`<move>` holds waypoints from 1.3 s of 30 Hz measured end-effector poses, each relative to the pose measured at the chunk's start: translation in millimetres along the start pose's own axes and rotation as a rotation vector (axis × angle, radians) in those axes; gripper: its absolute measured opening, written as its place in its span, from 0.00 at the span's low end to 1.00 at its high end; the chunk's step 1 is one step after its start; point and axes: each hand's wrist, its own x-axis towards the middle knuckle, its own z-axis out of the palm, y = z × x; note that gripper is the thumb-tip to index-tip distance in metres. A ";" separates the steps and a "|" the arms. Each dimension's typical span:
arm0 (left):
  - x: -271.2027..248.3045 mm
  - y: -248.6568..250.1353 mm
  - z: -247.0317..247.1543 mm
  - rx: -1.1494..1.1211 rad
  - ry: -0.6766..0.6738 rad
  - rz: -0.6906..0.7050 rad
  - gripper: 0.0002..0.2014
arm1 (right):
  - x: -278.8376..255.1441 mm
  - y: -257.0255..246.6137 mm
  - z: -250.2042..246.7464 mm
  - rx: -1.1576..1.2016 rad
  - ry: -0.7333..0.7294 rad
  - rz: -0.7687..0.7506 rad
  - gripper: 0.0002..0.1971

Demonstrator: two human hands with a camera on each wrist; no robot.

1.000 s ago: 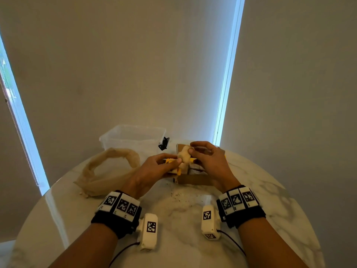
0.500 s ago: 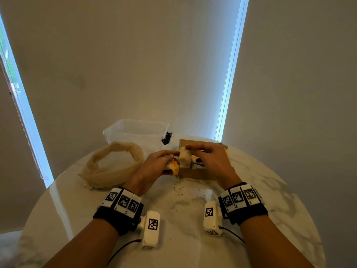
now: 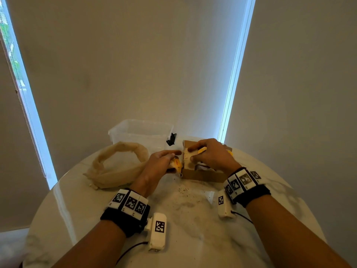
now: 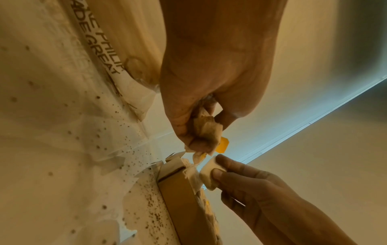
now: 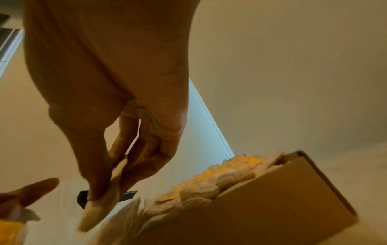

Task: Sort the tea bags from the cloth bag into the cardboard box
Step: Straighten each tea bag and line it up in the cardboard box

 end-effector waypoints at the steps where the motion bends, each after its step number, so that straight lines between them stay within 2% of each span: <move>1: 0.9 -0.5 -0.3 -0.001 0.009 0.002 0.15 | 2.6 -2.9 0.1 -0.033 -0.049 0.005 0.17; 8: 3.3 -2.0 -2.4 -0.021 0.017 0.005 0.15 | 12.3 -1.6 10.2 -0.073 -0.157 0.047 0.14; 14: 4.5 -2.2 -2.4 -0.019 0.007 -0.001 0.15 | 10.5 1.5 17.4 -0.146 -0.109 0.055 0.14; 19: 3.5 -2.0 -2.6 -0.021 -0.001 0.003 0.15 | 10.2 0.8 24.8 -0.285 -0.057 -0.019 0.12; 24: 4.8 -3.0 -2.4 -0.025 0.004 0.000 0.15 | 13.9 -5.2 19.5 -0.412 -0.086 -0.042 0.13; 28: 3.8 -1.7 -2.2 -0.047 0.004 -0.009 0.15 | 16.7 -8.8 16.5 -0.422 -0.169 -0.032 0.14; 32: 1.7 -0.1 -0.8 -0.084 -0.007 -0.019 0.15 | 16.8 -8.8 20.1 -0.434 -0.120 -0.049 0.13; 39: -0.4 1.4 0.0 -0.129 -0.019 -0.043 0.15 | 13.8 0.9 25.2 -0.341 -0.132 -0.005 0.07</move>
